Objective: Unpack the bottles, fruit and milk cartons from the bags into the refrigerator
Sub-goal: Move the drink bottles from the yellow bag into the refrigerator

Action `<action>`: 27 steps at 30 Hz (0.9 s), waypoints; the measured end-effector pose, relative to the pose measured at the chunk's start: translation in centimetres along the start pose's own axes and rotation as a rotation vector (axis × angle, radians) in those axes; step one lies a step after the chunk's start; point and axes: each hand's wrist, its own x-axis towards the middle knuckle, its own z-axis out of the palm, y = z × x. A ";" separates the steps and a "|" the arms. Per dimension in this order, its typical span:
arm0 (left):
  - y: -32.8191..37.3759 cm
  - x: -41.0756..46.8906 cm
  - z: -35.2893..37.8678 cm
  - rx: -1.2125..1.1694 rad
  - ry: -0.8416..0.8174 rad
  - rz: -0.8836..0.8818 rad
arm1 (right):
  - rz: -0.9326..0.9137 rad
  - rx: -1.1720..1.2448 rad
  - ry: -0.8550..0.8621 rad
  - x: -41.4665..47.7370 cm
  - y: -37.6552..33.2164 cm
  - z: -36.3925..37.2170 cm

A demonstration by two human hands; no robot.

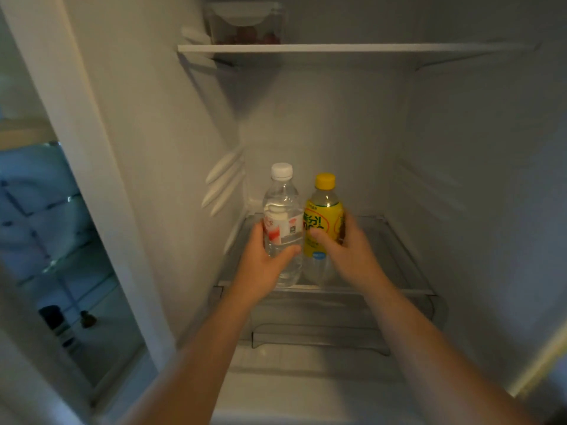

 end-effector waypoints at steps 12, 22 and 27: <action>-2.8 -2.0 -0.4 0.282 0.087 -0.161 | 0.166 -0.177 -0.113 -0.9 3.3 -0.5; -2.9 1.5 0.2 0.346 0.194 -0.245 | 0.260 -0.211 0.059 1.6 5.3 2.9; -3.7 4.6 0.8 0.307 0.261 -0.290 | 0.272 -0.270 0.061 4.7 6.8 4.8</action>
